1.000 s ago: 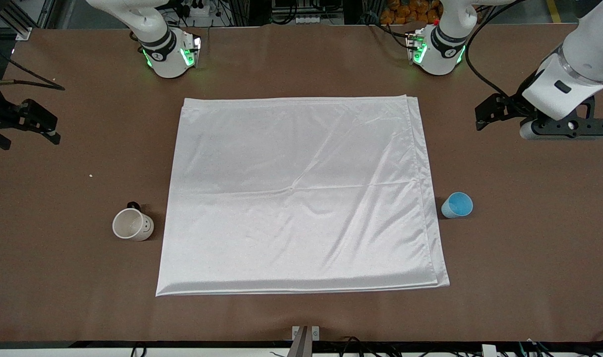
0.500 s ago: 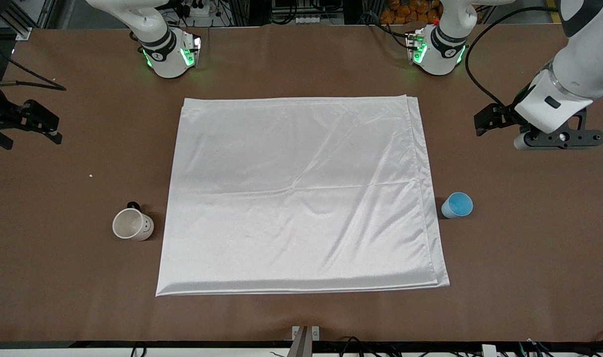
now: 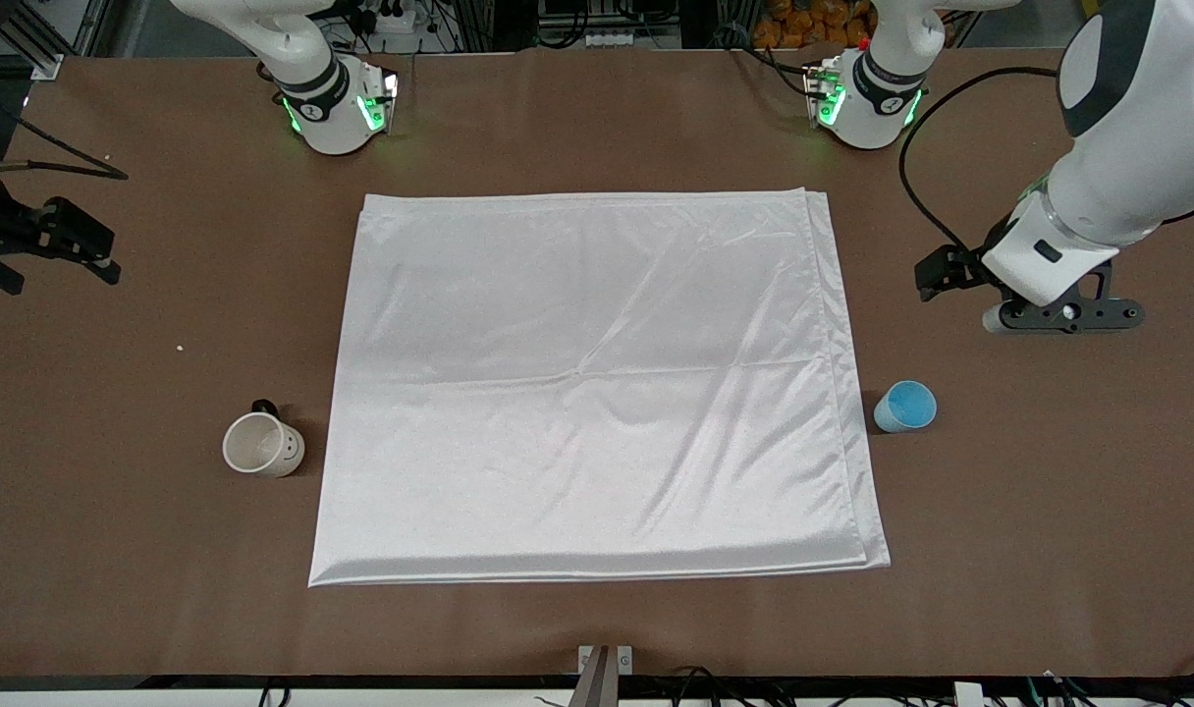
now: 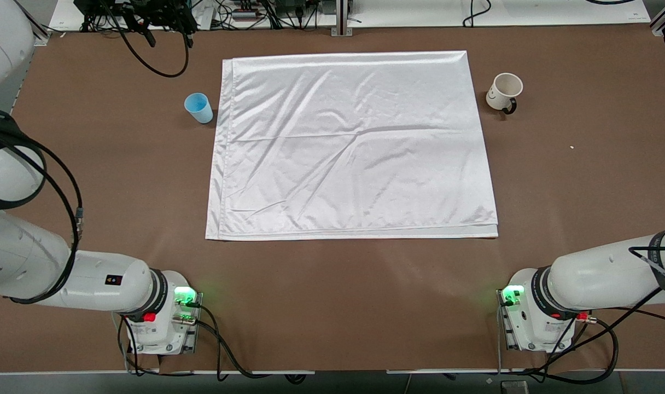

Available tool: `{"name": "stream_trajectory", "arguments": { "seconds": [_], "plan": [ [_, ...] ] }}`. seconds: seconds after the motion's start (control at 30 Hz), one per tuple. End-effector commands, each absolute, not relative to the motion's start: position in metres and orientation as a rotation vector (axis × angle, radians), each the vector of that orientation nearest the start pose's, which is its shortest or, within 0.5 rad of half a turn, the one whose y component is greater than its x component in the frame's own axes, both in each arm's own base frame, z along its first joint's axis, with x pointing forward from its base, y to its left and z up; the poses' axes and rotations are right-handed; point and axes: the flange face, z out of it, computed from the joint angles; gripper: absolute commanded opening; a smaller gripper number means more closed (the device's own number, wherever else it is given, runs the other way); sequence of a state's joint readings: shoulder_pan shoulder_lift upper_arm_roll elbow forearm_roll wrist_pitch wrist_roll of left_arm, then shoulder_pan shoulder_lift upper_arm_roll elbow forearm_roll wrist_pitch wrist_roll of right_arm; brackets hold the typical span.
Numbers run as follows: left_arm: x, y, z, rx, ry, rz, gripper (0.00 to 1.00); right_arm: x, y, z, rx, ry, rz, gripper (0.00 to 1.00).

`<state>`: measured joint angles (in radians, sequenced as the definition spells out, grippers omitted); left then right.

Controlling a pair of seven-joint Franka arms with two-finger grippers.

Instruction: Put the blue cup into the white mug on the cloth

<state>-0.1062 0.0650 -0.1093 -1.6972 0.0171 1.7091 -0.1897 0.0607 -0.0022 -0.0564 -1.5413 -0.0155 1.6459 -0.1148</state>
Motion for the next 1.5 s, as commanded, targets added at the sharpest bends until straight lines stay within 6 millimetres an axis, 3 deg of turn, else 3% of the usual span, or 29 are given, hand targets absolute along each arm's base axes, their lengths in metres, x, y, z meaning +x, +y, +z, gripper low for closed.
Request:
{"name": "stream_trajectory", "arguments": {
  "seconds": [0.0,0.23,0.8,1.17,1.47],
  "plan": [
    [0.571,-0.121,0.521,-3.102,0.126,0.044,1.00,0.556,-0.001,0.647,-3.132,-0.182,-0.152,1.00],
    [0.581,-0.123,0.499,-3.107,0.133,0.034,1.00,0.554,-0.001,0.645,-3.124,-0.177,-0.126,1.00],
    [0.578,-0.126,0.424,-3.120,0.155,-0.039,1.00,0.550,0.001,0.637,-3.098,-0.179,-0.032,1.00],
    [0.583,-0.125,0.388,-3.125,0.168,-0.059,1.00,0.551,0.000,0.580,-3.088,-0.182,0.152,1.00],
    [0.582,-0.124,0.360,-3.130,0.186,-0.077,1.00,0.549,0.000,0.545,-3.081,-0.184,0.247,1.00]
  ]
}}
